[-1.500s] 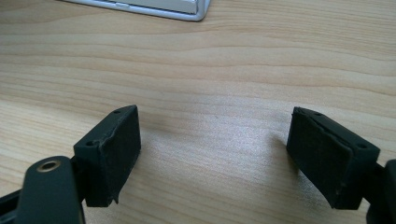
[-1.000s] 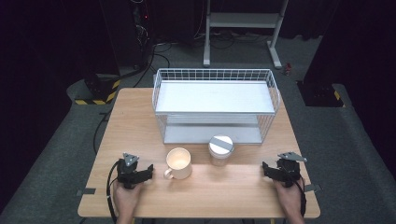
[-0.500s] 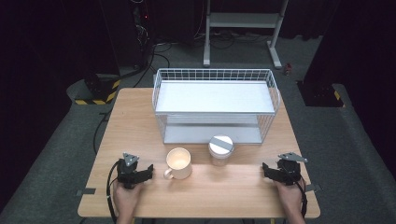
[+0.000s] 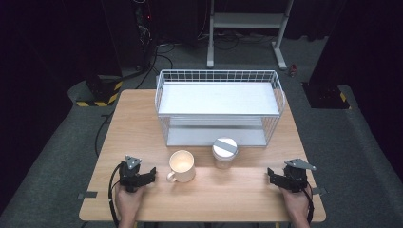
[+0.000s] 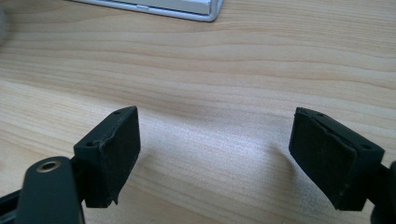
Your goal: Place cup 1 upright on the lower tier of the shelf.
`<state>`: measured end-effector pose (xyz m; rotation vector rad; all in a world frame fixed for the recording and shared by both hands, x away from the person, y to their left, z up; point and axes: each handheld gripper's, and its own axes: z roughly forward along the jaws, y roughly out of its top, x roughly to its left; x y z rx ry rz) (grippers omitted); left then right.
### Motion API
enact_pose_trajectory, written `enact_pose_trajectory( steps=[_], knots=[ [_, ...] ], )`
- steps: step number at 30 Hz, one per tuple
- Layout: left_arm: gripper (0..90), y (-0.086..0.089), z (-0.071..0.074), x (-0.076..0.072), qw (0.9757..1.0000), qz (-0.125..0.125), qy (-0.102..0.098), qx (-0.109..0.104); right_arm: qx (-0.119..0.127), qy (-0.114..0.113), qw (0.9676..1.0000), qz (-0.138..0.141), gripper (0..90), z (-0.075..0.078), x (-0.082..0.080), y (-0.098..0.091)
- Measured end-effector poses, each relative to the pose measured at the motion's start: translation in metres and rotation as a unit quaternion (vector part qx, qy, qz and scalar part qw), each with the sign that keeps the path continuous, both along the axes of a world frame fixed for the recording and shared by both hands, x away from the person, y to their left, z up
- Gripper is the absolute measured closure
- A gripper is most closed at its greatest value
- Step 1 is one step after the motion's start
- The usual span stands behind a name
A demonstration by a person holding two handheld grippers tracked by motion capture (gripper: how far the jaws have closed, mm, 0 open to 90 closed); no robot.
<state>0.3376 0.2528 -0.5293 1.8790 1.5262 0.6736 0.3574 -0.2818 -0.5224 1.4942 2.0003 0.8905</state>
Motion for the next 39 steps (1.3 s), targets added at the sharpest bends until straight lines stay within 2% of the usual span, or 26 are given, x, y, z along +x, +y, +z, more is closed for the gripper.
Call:
enact_pose_trajectory(
  steps=[11,24,30,32,36,38,39],
  knots=[
    [15.9,0.000,0.000,0.000,1.0000,0.000,0.000,0.000,-0.001,-0.014,0.9997,0.020,16.8,0.005,-0.010,0.006],
    [15.9,0.000,0.000,0.000,1.0000,0.000,0.000,0.000,0.007,-0.028,0.9978,0.059,16.6,0.009,-0.020,0.025],
    [15.9,0.000,0.000,0.000,1.0000,0.000,0.000,0.000,0.013,-0.032,0.9959,0.083,16.2,0.011,-0.022,0.040],
    [15.8,0.000,0.000,0.000,1.0000,0.000,0.000,0.000,0.011,-0.034,0.9943,0.100,15.7,0.011,-0.022,0.048],
    [15.9,0.000,0.000,0.000,1.0000,0.000,0.000,0.000,0.014,-0.033,0.9934,0.109,14.7,0.011,-0.022,0.056],
    [15.9,0.000,0.000,0.000,1.0000,0.000,0.000,0.000,0.014,-0.033,0.9922,0.119,14.2,0.011,-0.021,0.062],
    [15.9,0.000,0.000,0.000,1.0000,0.000,0.000,0.000,0.014,-0.038,0.9906,0.131,14.1,0.012,-0.020,0.069]
  ],
)
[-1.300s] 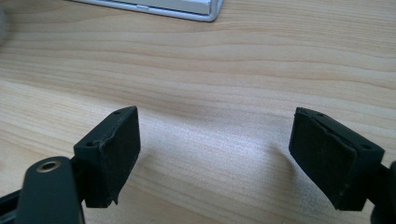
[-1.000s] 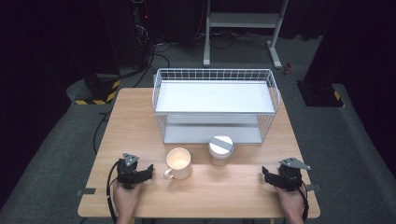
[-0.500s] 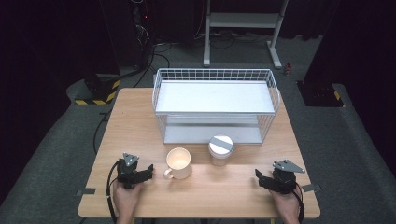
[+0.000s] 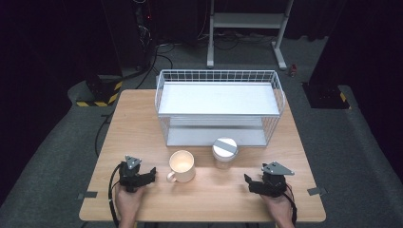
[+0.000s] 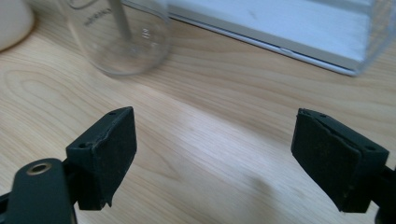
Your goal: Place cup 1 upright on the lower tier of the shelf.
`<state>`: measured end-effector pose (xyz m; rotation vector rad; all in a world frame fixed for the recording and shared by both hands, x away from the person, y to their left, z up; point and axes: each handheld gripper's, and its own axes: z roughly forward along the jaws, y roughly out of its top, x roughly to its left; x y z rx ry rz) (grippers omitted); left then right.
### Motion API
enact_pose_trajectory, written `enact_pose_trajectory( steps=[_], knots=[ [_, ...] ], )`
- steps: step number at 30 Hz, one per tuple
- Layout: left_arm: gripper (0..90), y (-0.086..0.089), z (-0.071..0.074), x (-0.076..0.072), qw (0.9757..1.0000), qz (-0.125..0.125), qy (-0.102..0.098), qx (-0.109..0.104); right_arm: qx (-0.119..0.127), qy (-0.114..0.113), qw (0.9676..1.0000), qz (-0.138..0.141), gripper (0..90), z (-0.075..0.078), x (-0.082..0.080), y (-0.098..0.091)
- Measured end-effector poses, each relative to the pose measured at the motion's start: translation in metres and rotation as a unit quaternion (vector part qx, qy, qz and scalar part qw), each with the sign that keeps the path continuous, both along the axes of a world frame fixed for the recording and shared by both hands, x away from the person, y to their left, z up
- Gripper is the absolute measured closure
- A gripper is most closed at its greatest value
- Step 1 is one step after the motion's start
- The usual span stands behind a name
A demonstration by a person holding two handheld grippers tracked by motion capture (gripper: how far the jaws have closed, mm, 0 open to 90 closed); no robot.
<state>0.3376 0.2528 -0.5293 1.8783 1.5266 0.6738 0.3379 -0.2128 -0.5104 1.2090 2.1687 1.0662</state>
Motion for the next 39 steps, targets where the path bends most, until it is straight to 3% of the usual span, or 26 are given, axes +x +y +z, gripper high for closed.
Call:
enact_pose_trajectory(
  steps=[10,21,39],
  knots=[
    [15.9,0.000,0.000,0.000,1.0000,0.000,0.000,0.000,0.000,-0.005,0.9994,0.033,12.7,0.002,0.006,0.026],
    [15.9,0.000,0.000,0.000,1.0000,-0.002,0.002,0.002,0.019,-0.009,0.9981,0.058,9.9,0.010,0.018,0.046],
    [15.9,0.000,0.000,0.000,1.0000,-0.001,0.002,0.001,0.025,-0.009,0.9973,0.068,9.7,0.012,0.039,0.075]
  ],
)
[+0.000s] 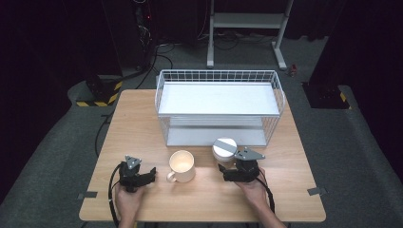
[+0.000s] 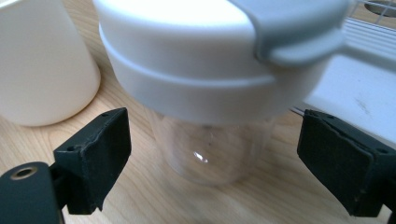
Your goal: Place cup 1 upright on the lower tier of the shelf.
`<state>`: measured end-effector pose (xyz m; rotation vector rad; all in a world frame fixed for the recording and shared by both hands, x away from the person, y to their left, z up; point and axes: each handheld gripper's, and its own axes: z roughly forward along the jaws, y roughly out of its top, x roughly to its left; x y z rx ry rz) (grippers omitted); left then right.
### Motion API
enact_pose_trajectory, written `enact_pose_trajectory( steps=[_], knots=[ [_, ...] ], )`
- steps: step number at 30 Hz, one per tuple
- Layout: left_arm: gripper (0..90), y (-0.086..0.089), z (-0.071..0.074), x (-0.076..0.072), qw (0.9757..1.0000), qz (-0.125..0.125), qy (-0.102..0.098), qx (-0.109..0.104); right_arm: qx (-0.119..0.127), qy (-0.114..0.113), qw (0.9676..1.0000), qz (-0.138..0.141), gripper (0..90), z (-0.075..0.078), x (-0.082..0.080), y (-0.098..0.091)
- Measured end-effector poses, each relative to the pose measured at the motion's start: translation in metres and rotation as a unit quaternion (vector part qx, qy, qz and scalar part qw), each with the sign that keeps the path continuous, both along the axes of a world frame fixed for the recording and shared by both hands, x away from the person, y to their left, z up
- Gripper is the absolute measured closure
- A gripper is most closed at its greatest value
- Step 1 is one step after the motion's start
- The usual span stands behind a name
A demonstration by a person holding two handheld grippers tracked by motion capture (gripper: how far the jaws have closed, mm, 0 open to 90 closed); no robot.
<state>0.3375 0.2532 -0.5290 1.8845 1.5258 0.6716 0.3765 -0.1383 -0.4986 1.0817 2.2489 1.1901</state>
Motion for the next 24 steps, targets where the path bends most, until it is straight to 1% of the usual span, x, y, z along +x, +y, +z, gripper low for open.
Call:
enact_pose_trajectory(
  steps=[2,5,7,8,9,12,18,22,24],
  knots=[
    [16.0,0.000,0.000,0.000,1.0000,0.000,0.000,0.000,-0.001,-0.003,1.0000,0.002,9.7,0.000,0.003,0.003],
    [16.0,0.000,0.000,0.000,1.0000,0.000,0.000,0.000,-0.001,-0.001,1.0000,-0.001,9.6,0.000,0.007,0.009],
    [16.0,0.000,0.000,0.000,1.0000,0.000,0.000,0.000,-0.002,-0.002,1.0000,0.000,9.6,0.001,0.008,0.010],
    [16.0,0.000,0.000,0.000,1.0000,0.000,0.000,0.000,-0.002,-0.008,1.0000,0.000,9.7,0.001,0.010,0.012],
    [16.0,0.000,0.000,0.000,1.0000,0.000,0.000,0.000,0.000,-0.010,1.0000,-0.002,9.7,0.001,0.011,0.013],
    [16.0,0.000,0.000,0.000,1.0000,0.000,0.000,0.000,0.001,-0.008,0.9999,-0.006,9.7,0.000,0.012,0.015],
    [16.0,0.000,0.000,0.000,1.0000,0.000,0.000,0.000,-0.006,-0.011,0.9999,-0.009,9.9,-0.004,0.015,0.019],
    [16.0,0.000,0.000,0.000,1.0000,0.000,0.000,0.000,-0.007,-0.017,0.9997,-0.019,13.2,-0.004,0.016,0.021],
    [16.0,0.000,0.000,0.000,1.0000,0.000,0.000,0.000,-0.010,-0.019,0.9996,-0.017,13.7,-0.004,0.016,0.021]
  ],
)
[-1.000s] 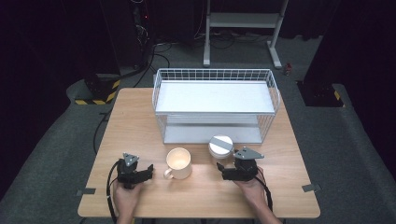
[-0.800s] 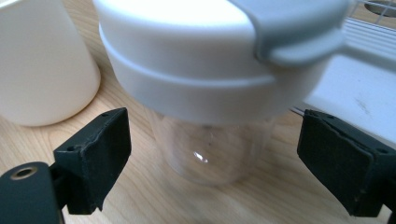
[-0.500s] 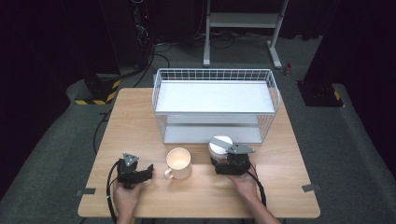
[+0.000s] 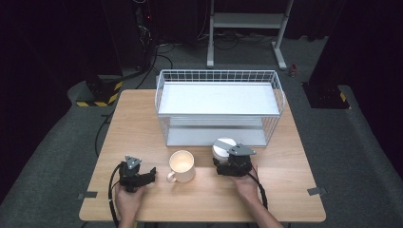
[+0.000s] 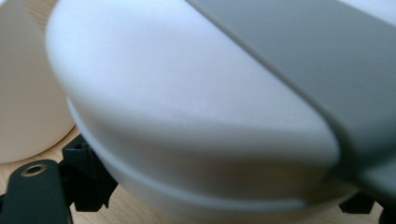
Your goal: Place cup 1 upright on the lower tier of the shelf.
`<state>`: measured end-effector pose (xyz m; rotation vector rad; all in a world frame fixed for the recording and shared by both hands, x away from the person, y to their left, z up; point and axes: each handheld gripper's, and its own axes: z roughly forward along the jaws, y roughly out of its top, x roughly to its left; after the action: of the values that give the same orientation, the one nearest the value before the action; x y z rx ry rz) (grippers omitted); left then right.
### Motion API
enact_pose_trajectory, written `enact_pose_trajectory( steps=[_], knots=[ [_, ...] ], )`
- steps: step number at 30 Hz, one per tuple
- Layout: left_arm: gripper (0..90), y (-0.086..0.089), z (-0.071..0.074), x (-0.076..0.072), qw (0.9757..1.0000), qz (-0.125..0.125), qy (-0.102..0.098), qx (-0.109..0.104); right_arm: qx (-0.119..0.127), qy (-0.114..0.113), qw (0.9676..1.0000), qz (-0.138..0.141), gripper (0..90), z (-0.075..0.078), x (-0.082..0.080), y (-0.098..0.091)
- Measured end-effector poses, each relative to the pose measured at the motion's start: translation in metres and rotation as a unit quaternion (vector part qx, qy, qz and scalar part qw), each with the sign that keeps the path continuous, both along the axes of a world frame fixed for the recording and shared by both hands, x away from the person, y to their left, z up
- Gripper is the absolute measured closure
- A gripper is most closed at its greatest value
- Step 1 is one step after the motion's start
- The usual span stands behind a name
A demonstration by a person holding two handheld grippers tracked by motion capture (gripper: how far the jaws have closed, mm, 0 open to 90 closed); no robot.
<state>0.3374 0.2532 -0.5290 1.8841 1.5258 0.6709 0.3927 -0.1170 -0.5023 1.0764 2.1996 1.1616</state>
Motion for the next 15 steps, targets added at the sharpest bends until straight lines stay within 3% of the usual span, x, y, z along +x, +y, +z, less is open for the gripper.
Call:
enact_pose_trajectory(
  steps=[5,15],
  knots=[
    [16.0,0.0000,0.0000,0.0000,1.0000,0.000,0.000,0.000,-0.008,-0.006,0.9999,0.000,18.0,-0.0002,-0.0004,0.0018],
    [16.1,0.0001,0.0000,0.0000,1.0000,0.000,0.000,0.000,-0.007,-0.007,1.0000,-0.002,18.5,0.0000,-0.0014,0.0025]
  ],
)
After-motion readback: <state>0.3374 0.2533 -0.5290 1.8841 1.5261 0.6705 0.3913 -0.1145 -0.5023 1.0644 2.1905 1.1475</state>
